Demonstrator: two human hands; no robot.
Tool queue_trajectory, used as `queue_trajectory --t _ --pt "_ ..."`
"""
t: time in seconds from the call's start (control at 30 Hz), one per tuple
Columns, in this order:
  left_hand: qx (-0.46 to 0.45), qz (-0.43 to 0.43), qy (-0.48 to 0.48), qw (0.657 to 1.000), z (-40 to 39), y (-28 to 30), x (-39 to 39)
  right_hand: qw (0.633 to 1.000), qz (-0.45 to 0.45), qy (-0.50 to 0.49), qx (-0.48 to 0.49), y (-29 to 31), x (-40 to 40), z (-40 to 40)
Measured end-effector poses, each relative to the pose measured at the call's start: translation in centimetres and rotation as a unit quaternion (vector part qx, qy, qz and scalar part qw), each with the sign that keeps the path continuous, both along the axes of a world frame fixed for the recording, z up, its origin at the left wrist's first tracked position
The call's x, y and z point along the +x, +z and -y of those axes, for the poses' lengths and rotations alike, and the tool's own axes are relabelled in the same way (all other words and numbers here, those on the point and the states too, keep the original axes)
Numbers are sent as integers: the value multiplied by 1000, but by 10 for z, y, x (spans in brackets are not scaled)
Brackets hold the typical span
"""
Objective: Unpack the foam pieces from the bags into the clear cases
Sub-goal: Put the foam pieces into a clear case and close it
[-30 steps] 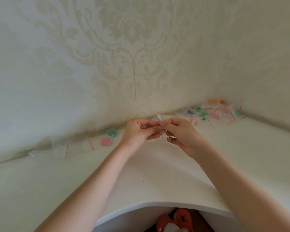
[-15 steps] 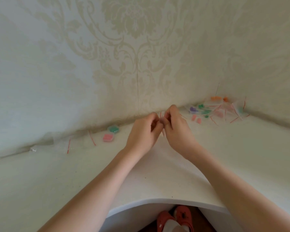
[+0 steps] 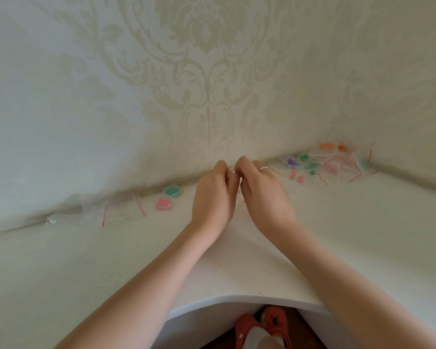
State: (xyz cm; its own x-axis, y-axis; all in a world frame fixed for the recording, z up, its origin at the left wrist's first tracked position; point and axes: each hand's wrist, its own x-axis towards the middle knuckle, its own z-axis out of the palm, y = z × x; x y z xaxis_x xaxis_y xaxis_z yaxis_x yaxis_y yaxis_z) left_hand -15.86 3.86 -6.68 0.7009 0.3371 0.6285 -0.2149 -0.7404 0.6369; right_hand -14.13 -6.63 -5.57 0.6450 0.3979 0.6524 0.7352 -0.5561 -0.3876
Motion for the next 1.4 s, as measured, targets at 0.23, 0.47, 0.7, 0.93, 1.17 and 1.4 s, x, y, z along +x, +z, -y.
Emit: queue_trajectory --t 0.23,0.47,0.7,0.93,1.17,1.4 --pt "110 90 -42 989 1 -2 -5 986 -141 7 87 0 14 5" --pt "220 128 -57 965 6 -6 -6 980 -195 21 -27 1 17 11" --pt "201 126 -79 968 7 -9 -3 979 -196 46 -40 -11 24 8" --pt "-326 17 -80 942 1 11 1 927 -270 182 184 9 11 12" --pt "-548 -59 -210 807 -14 16 6 919 -287 194 190 10 9 13" --pt "-498 -52 -171 848 -16 9 8 944 -245 165 147 -4 22 9"
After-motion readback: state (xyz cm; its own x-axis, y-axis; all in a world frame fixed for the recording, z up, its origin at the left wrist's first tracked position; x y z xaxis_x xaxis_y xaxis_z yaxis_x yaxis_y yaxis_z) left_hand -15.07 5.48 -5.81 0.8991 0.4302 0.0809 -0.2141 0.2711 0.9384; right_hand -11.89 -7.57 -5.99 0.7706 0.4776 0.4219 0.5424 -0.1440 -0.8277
